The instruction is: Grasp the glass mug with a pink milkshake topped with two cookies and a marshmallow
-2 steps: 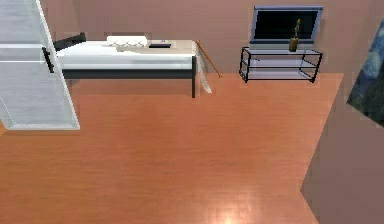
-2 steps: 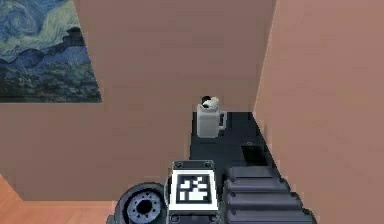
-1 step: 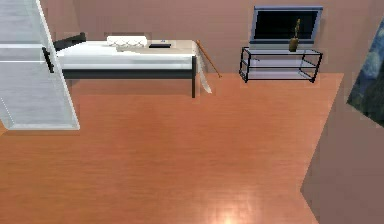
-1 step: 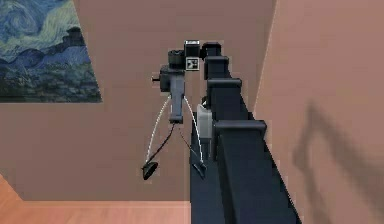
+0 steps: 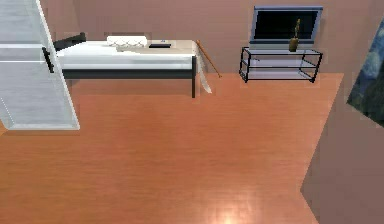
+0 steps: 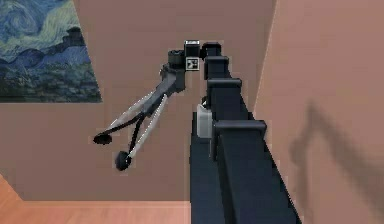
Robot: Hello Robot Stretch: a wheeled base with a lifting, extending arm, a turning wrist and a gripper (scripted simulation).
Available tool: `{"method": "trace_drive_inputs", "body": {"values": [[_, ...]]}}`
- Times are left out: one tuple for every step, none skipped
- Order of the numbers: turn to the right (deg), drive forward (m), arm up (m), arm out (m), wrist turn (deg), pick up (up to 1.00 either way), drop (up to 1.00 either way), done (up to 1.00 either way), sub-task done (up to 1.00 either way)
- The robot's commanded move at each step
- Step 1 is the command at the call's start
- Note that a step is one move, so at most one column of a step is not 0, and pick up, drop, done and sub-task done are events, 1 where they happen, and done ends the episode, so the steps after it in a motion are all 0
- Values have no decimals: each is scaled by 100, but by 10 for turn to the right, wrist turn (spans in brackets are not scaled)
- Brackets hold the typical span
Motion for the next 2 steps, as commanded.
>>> {"method": "trace_drive_inputs", "body": {"values": [[0, 0, 0, 0, 450, 0, 0, 0, 0], [0, 0, 0, 0, 450, 0, 0, 0, 0]]}}
